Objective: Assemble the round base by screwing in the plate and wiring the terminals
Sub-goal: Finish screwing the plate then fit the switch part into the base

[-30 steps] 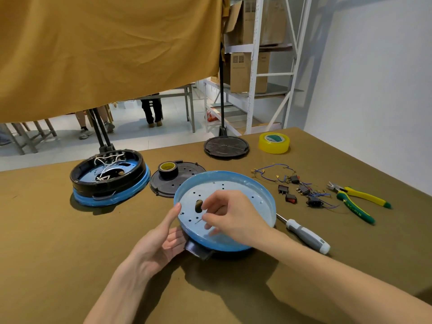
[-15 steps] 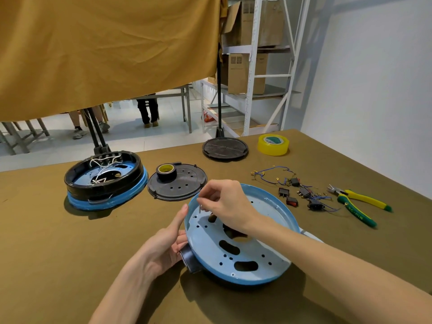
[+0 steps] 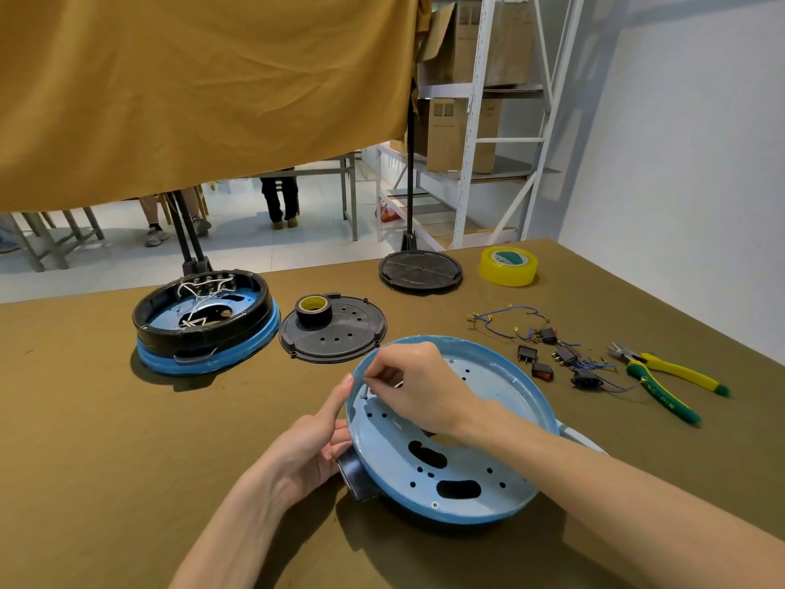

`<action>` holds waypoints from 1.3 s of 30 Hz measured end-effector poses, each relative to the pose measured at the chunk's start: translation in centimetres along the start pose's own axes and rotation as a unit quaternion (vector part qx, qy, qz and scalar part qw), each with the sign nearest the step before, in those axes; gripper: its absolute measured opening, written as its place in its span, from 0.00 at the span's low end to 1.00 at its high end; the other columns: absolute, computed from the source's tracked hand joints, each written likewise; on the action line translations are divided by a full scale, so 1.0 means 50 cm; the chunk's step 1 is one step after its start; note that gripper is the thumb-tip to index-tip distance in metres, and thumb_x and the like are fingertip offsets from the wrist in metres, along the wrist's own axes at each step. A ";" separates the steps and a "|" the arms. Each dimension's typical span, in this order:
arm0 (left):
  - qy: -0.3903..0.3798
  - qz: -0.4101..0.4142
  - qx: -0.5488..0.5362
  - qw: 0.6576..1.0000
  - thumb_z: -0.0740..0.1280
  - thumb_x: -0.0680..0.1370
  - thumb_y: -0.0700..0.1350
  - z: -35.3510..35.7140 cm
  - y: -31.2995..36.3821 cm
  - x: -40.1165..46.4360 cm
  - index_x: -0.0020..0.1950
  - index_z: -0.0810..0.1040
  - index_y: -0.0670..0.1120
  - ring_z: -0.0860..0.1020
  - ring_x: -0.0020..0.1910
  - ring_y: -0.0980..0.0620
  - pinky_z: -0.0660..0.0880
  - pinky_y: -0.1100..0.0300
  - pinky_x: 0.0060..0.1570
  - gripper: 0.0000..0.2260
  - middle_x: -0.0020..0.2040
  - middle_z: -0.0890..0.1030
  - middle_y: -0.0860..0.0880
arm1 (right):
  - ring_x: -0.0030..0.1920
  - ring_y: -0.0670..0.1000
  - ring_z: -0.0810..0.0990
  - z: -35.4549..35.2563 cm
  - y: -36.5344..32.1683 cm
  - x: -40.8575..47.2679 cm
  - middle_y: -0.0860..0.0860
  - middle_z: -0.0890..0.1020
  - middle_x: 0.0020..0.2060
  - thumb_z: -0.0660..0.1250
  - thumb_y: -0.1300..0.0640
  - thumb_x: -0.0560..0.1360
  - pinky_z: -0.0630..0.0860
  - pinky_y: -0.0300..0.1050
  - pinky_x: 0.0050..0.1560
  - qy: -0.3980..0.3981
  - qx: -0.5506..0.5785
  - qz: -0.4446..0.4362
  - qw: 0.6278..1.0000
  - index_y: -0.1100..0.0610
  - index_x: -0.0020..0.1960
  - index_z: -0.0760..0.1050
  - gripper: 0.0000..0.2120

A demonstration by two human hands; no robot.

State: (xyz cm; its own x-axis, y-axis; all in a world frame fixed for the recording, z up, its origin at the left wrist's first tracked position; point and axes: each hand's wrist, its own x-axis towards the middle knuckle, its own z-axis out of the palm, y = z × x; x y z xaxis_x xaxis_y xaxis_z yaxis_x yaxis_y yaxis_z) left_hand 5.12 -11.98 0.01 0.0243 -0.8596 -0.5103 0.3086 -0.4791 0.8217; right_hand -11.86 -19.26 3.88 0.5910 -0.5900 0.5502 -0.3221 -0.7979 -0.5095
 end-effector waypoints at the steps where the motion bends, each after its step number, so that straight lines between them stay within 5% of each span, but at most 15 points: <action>1: -0.001 0.001 -0.001 1.000 0.73 0.67 0.69 -0.001 -0.001 0.000 0.56 0.85 0.34 0.81 0.46 0.43 0.79 0.50 0.62 0.39 0.50 0.84 0.38 | 0.39 0.52 0.82 -0.001 -0.002 -0.001 0.55 0.85 0.39 0.72 0.68 0.76 0.80 0.51 0.43 -0.003 -0.010 -0.013 1.000 0.65 0.45 0.82 0.02; 5: -0.003 0.004 -0.009 1.000 0.74 0.65 0.69 -0.005 -0.003 0.004 0.52 0.86 0.35 0.76 0.35 0.49 0.78 0.56 0.48 0.37 0.38 0.79 0.42 | 0.38 0.54 0.81 -0.003 -0.005 -0.003 0.56 0.84 0.39 0.71 0.67 0.76 0.79 0.52 0.42 -0.008 -0.032 -0.037 0.999 0.65 0.44 0.81 0.03; 9: -0.002 0.000 0.001 1.000 0.73 0.67 0.69 -0.005 -0.005 0.004 0.46 0.88 0.36 0.76 0.39 0.46 0.79 0.58 0.44 0.34 0.41 0.79 0.40 | 0.37 0.54 0.81 -0.004 -0.008 -0.001 0.56 0.84 0.38 0.71 0.68 0.76 0.79 0.53 0.41 -0.012 -0.031 -0.033 0.999 0.65 0.44 0.81 0.03; 12: -0.005 -0.006 -0.001 1.000 0.73 0.67 0.68 -0.001 -0.002 0.000 0.45 0.87 0.36 0.77 0.27 0.52 0.79 0.61 0.30 0.33 0.32 0.80 0.44 | 0.37 0.55 0.80 -0.005 -0.006 0.001 0.56 0.84 0.38 0.70 0.68 0.76 0.78 0.53 0.41 -0.018 -0.048 -0.032 0.998 0.65 0.43 0.81 0.03; 20: -0.013 -0.014 0.005 1.000 0.70 0.69 0.69 0.005 0.003 -0.007 0.58 0.82 0.35 0.85 0.34 0.50 0.80 0.61 0.33 0.37 0.41 0.86 0.40 | 0.37 0.53 0.82 -0.010 -0.010 0.028 0.55 0.85 0.37 0.69 0.68 0.75 0.79 0.54 0.42 -0.038 -0.016 0.038 0.998 0.64 0.43 0.82 0.04; 24: -0.021 -0.015 0.005 1.000 0.71 0.70 0.69 0.003 0.006 -0.011 0.59 0.82 0.35 0.88 0.45 0.46 0.82 0.60 0.37 0.37 0.49 0.87 0.38 | 0.38 0.55 0.80 -0.001 -0.018 0.013 0.56 0.84 0.37 0.69 0.68 0.75 0.78 0.54 0.43 -0.069 -0.047 -0.029 0.996 0.64 0.43 0.81 0.04; 28: -0.015 -0.008 -0.009 1.000 0.71 0.68 0.67 0.010 0.006 -0.016 0.56 0.82 0.34 0.84 0.30 0.50 0.79 0.62 0.30 0.36 0.37 0.85 0.41 | 0.36 0.54 0.80 -0.004 -0.008 0.015 0.55 0.83 0.36 0.70 0.67 0.76 0.78 0.55 0.41 -0.028 -0.018 0.018 0.999 0.64 0.42 0.80 0.04; 32: -0.017 -0.009 0.002 1.000 0.71 0.69 0.69 0.009 0.005 -0.013 0.58 0.82 0.35 0.88 0.42 0.46 0.83 0.59 0.37 0.38 0.47 0.87 0.38 | 0.37 0.52 0.80 0.007 -0.023 0.011 0.54 0.83 0.37 0.71 0.66 0.76 0.78 0.52 0.41 -0.044 -0.031 -0.028 0.998 0.62 0.43 0.80 0.03; 39: -0.013 0.005 -0.003 1.000 0.71 0.69 0.68 0.010 0.005 -0.017 0.55 0.83 0.35 0.83 0.30 0.52 0.79 0.63 0.30 0.36 0.37 0.86 0.42 | 0.38 0.54 0.81 0.000 -0.007 0.007 0.55 0.84 0.39 0.70 0.69 0.76 0.79 0.54 0.42 -0.032 -0.025 -0.024 0.999 0.64 0.46 0.81 0.03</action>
State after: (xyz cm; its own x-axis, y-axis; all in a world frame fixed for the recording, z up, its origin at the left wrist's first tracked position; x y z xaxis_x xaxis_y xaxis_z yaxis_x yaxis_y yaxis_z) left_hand 4.68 -11.47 0.78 0.0024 -0.8683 -0.4960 0.3142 -0.4703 0.8247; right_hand -11.52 -19.21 4.23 0.6519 -0.5430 0.5293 -0.3280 -0.8313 -0.4487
